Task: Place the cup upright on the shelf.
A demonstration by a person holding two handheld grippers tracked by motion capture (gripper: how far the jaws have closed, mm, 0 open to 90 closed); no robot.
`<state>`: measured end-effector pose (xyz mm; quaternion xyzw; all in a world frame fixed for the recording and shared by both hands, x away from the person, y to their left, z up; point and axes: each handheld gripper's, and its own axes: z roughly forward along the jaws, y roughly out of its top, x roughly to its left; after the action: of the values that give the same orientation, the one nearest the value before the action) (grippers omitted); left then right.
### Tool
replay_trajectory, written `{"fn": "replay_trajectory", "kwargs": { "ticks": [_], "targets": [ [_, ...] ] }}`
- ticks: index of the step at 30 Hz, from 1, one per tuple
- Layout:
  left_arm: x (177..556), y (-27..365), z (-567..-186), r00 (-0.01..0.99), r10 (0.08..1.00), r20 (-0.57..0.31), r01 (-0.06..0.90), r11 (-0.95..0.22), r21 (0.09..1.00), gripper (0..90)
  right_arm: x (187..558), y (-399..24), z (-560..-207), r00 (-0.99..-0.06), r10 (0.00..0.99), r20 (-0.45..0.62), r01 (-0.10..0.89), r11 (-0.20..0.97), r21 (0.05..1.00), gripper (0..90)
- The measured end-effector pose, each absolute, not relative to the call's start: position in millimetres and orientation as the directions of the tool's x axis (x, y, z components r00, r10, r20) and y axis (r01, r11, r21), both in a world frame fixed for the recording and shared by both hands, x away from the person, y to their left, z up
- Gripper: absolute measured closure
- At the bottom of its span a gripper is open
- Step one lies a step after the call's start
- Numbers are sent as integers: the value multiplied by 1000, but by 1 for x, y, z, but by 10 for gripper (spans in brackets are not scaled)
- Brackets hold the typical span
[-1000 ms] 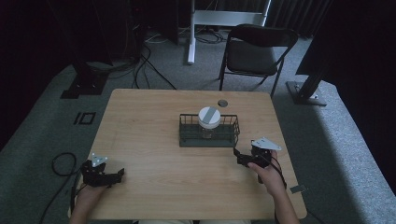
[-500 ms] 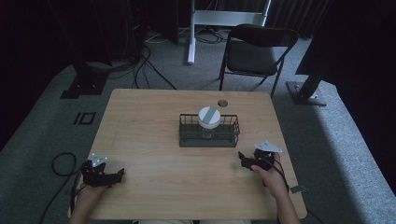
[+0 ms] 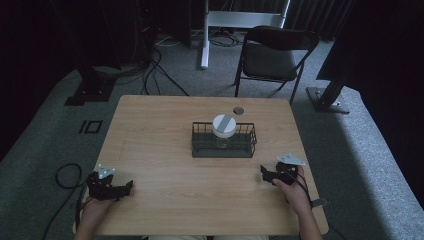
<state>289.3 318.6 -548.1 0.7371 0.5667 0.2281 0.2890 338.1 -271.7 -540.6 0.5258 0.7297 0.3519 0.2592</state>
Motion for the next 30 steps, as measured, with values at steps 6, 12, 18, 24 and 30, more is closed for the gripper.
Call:
{"fn": "replay_trajectory", "kwargs": {
  "ticks": [6, 12, 18, 24, 30],
  "targets": [
    [289, 319, -548, 254, 967, 9, 703, -191, 685, 2, 338, -274, -542, -290, 957, -9, 598, 189, 779, 123],
    [289, 319, -548, 253, 967, 9, 704, -191, 685, 2, 339, -276, -546, -264, 965, -7, 617, 174, 767, 123],
    [289, 319, -548, 253, 967, 9, 703, -190, 685, 2, 339, -277, -549, -230, 973, -21, 638, 167, 752, 123],
    [289, 319, -548, 253, 967, 9, 703, -190, 685, 2, 339, -279, -551, -207, 978, -26, 662, 159, 733, 122],
    [289, 319, -548, 254, 967, 9, 703, -191, 685, 2, 340, -282, -551, -195, 981, 13, 678, 125, 724, 120]
  ]
}}
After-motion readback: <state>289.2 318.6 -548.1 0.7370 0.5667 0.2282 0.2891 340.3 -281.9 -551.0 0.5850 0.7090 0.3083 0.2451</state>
